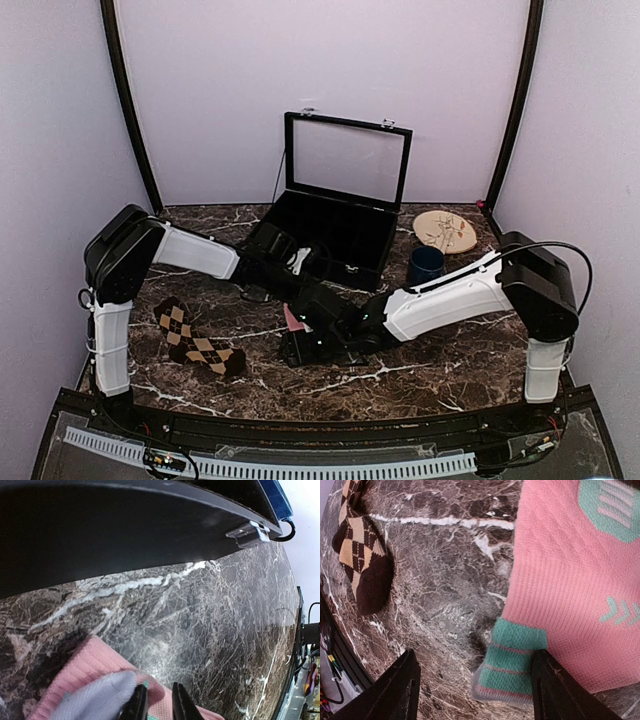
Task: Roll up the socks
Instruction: Rotate the sock at the center of the board.
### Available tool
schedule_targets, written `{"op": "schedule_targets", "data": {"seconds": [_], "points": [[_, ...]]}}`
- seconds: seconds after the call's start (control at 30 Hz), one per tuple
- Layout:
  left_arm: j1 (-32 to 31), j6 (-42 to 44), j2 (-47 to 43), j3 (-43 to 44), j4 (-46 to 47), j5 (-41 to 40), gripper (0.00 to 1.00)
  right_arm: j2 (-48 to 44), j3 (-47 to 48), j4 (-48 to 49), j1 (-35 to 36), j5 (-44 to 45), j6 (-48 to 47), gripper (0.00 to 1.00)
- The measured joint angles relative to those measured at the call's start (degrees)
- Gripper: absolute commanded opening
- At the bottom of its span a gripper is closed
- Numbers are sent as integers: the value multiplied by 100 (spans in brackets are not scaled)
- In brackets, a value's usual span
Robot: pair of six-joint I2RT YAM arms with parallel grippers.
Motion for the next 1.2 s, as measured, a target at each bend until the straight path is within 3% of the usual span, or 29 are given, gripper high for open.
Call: {"op": "schedule_targets", "data": {"seconds": [0.4, 0.67, 0.87, 0.93, 1.03, 1.2], "points": [[-17, 70, -603, -243, -85, -400, 38, -354, 404, -461, 262, 170, -1637, 77], [-15, 74, -1320, -289, -90, -719, 42, -835, 758, -734, 284, 619, -2579, 77], [-15, 72, -2046, -1019, -20, -977, 40, -1172, 643, -1381, 291, 1318, -3099, 77], [-15, 63, -2135, -1215, -7, -1003, 37, -1353, 420, -1545, 291, 1648, -3143, 70], [-15, 20, -2109, -1438, 17, -1001, 31, -1650, -2, -1733, 223, 2055, -3027, 45], [-20, -83, -1982, -1600, 50, -901, 28, -2028, -728, -1694, -146, 2323, -2461, 46]]}}
